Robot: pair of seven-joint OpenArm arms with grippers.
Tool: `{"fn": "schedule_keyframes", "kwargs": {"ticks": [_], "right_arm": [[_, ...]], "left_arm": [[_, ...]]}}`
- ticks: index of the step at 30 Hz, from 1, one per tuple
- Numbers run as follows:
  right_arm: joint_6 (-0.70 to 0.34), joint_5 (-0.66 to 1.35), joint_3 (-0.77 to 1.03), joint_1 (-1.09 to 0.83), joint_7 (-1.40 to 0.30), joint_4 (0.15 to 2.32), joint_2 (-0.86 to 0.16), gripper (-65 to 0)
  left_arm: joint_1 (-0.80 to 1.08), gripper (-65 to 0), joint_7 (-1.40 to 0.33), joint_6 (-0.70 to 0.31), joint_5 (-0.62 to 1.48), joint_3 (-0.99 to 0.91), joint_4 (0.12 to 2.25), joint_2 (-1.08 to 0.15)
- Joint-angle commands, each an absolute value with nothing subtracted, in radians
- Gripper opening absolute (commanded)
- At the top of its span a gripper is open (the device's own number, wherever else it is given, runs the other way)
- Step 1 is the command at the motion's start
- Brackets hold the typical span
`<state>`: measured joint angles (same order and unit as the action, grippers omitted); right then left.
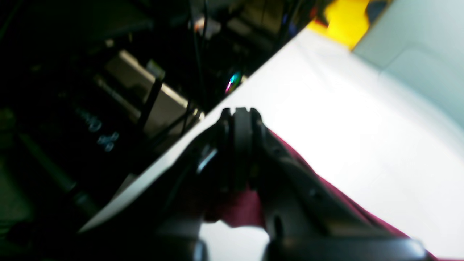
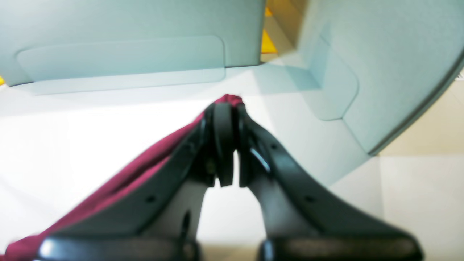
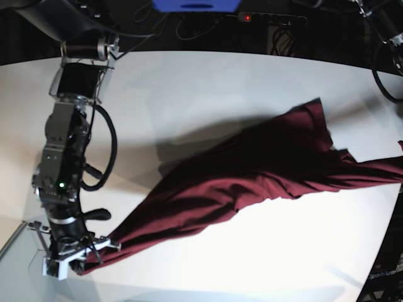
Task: Layout the t-shirt on the table in an organized manner, then fold the t-shirt properly
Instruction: 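Pull the shirt apart, right gripper moving away from the left gripper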
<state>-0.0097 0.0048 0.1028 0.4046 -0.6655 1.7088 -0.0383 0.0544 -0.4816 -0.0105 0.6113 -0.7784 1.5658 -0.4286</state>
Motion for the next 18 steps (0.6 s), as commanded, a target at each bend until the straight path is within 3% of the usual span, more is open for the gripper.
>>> {"fn": "schedule_keyframes", "kwargs": {"ticks": [1, 13, 18], "right_arm": [[-0.008, 0.005, 0.104, 0.409, -0.631, 1.730, -0.042, -65.0], [-0.008, 0.005, 0.202, 0.329, -0.630, 1.727, -0.044, -65.0], [-0.008, 0.007, 0.203, 0.326, -0.630, 1.728, -0.067, -65.0]], "left_arm": [[0.050, -64.8, -0.460, -0.010, 0.616, -0.788, 1.586, -0.435], [0.285, -64.8, -0.470, -0.012, 0.610, -0.780, 1.755, -0.295], [0.335, -64.8, -0.470, -0.012, 0.610, -0.728, 1.685, -0.269]]}}
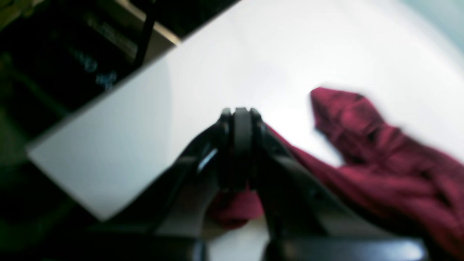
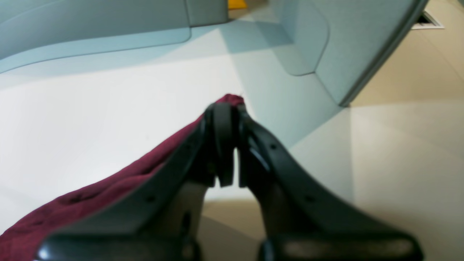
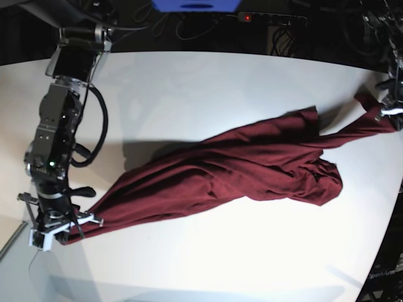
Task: Layout the t-shirt on the table in an organized manner, then fold the t-shirt properly
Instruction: 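Pull the shirt apart, right gripper moving away from the left gripper, then lift the shirt with both grippers and shake it out in the air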
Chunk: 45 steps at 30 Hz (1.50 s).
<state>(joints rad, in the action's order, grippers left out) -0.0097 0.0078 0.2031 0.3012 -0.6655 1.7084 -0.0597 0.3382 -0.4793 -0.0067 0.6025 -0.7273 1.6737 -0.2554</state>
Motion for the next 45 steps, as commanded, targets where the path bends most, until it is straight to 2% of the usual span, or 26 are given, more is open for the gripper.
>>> {"fn": "schedule_keyframes", "kwargs": {"ticks": [1, 3, 6, 11, 13, 21, 26, 32, 37, 43, 45], "right_arm": [[-0.008, 0.007, 0.203, 0.325, -0.630, 1.728, -0.067, -65.0], [-0.008, 0.007, 0.203, 0.320, -0.630, 1.728, -0.065, -65.0], [-0.008, 0.007, 0.203, 0.297, -0.630, 1.730, -0.065, -65.0], [-0.008, 0.007, 0.203, 0.289, -0.630, 1.732, -0.065, -65.0], [-0.008, 0.007, 0.203, 0.289, -0.630, 1.730, -0.065, -65.0], [-0.008, 0.007, 0.202, 0.271, -0.633, 1.733, -0.065, -65.0], [-0.008, 0.007, 0.200, 0.257, -0.631, 1.733, -0.065, -65.0], [-0.008, 0.007, 0.197, 0.234, -0.631, 1.735, -0.067, -65.0], [-0.008, 0.007, 0.200, 0.220, -0.631, 1.735, -0.067, -65.0], [-0.008, 0.007, 0.200, 0.219, -0.631, 1.736, -0.067, -65.0], [-0.008, 0.007, 0.199, 0.219, -0.631, 1.736, -0.068, -65.0]], "left_arm": [[0.335, -64.8, -0.470, -0.012, 0.610, -0.711, 1.659, -0.271], [0.335, -64.6, -0.470, -0.012, 0.610, -0.700, 1.623, -0.269], [0.337, -59.5, -0.470, -0.012, 0.610, -0.702, 1.616, -0.271], [0.338, -36.4, -0.472, -0.012, 0.618, -0.750, 1.643, -0.277], [0.331, -30.4, -0.483, -0.012, 0.618, -0.780, 1.672, -0.272], [0.131, -31.1, -0.492, -0.007, 0.610, -0.754, 1.712, -0.255], [-0.045, -31.1, -0.492, -0.002, 0.608, -0.613, 1.552, -0.251], [-0.223, -31.1, -0.483, -0.002, 0.608, -0.430, 1.242, -0.251], [-0.315, -31.1, -0.452, -0.007, 0.608, -0.355, 1.043, -0.251], [-0.340, -31.5, -0.346, -0.007, 0.610, -0.243, 0.938, -0.251], [-0.335, -36.3, -0.326, -0.007, 0.610, -0.217, 0.935, -0.254]]}}
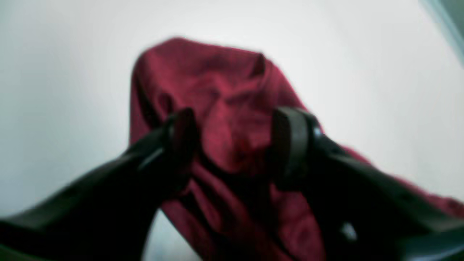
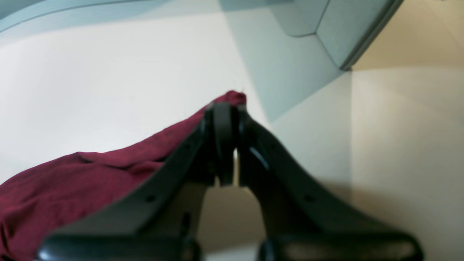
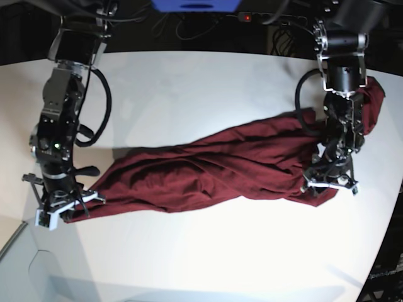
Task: Layout the t-shirt on the table in an organized manner, then fold the t-shirt properly
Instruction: 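Lift the shirt with both grippers and shake it out in the air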
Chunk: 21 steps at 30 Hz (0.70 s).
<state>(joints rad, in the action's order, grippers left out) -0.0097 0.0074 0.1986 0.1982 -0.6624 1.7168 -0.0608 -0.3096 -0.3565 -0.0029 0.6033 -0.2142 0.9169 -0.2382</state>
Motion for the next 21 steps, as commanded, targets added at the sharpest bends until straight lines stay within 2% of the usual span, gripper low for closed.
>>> {"fn": "schedule_keyframes", "kwargs": {"ticks": [1, 3, 4, 7, 10, 15, 21], "right_arm": [[-0.008, 0.007, 0.199, 0.219, -0.631, 1.736, -0.068, -65.0], [-0.008, 0.007, 0.196, 0.223, -0.631, 1.730, -0.070, -65.0], [-0.008, 0.007, 0.196, 0.223, -0.631, 1.730, -0.070, -65.0], [-0.008, 0.007, 0.196, 0.225, -0.631, 1.728, -0.070, -65.0], [-0.008, 0.007, 0.196, 0.225, -0.631, 1.727, -0.070, -65.0], [-0.008, 0.007, 0.196, 0.228, -0.630, 1.699, -0.070, -65.0], [-0.008, 0.007, 0.200, 0.246, -0.628, 1.670, -0.071, -65.0]], "left_arm": [[-0.335, -41.7, -0.325, -0.007, 0.610, -0.214, 0.935, -0.255], [-0.335, -61.5, -0.320, -0.007, 0.610, -0.213, 0.929, -0.257], [-0.335, -65.0, -0.321, -0.005, 0.610, -0.219, 0.929, -0.257], [-0.334, -61.9, -0.325, -0.007, 0.615, -0.249, 0.940, -0.257], [-0.305, -65.0, -0.326, -0.004, 0.621, -0.305, 1.017, -0.268], [-0.222, -64.7, -0.346, -0.002, 0.621, -0.390, 1.330, -0.266], [-0.159, -64.7, -0.552, -0.002, 0.645, -0.516, 1.659, -0.243]]}}
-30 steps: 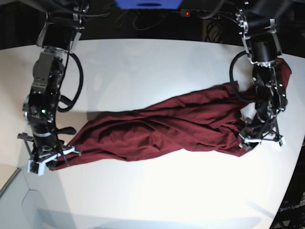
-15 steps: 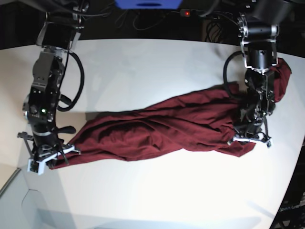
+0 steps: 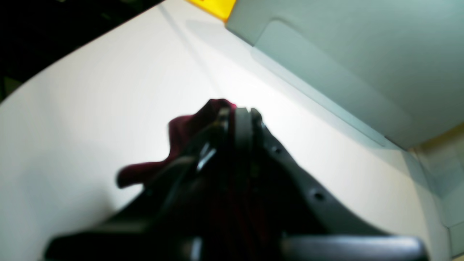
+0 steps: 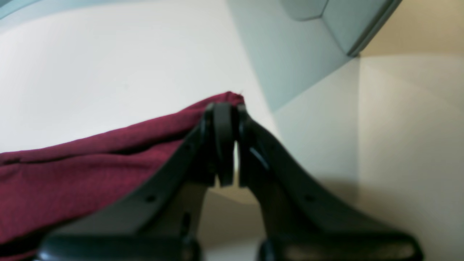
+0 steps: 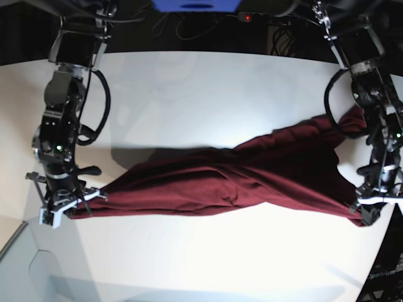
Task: Layout the t-shirt on the table in an organized manner, then fold the t-shirt properly
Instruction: 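Lift the shirt with both grippers and shake it out in the air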
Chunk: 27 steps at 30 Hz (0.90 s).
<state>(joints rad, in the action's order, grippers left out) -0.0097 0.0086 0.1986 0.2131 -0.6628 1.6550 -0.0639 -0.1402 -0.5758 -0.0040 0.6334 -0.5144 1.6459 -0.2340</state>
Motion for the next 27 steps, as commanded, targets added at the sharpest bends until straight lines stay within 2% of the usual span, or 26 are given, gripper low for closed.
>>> {"fn": "schedule_keyframes", "kwargs": {"ticks": [1, 8, 19, 27], "right_arm": [[-0.008, 0.007, 0.200, 0.255, -0.628, 1.666, -0.071, -65.0], [-0.008, 0.007, 0.199, 0.334, -0.628, 1.621, -0.085, -65.0], [-0.008, 0.007, 0.193, 0.550, -0.639, 1.564, -0.122, -65.0], [-0.008, 0.002, 0.200, 0.615, -0.639, 1.573, -0.127, -65.0]], "left_arm": [[-0.159, -64.7, -0.575, -0.002, 0.667, -0.542, 1.690, -0.236], [-0.232, -64.7, -0.676, -0.004, 0.763, -0.687, 1.724, -0.231], [-0.539, -64.7, -0.677, -0.005, 0.745, -0.682, 1.520, -0.295], [-0.576, -64.7, -0.677, -0.007, 0.753, -0.665, 1.514, -0.331]]}}
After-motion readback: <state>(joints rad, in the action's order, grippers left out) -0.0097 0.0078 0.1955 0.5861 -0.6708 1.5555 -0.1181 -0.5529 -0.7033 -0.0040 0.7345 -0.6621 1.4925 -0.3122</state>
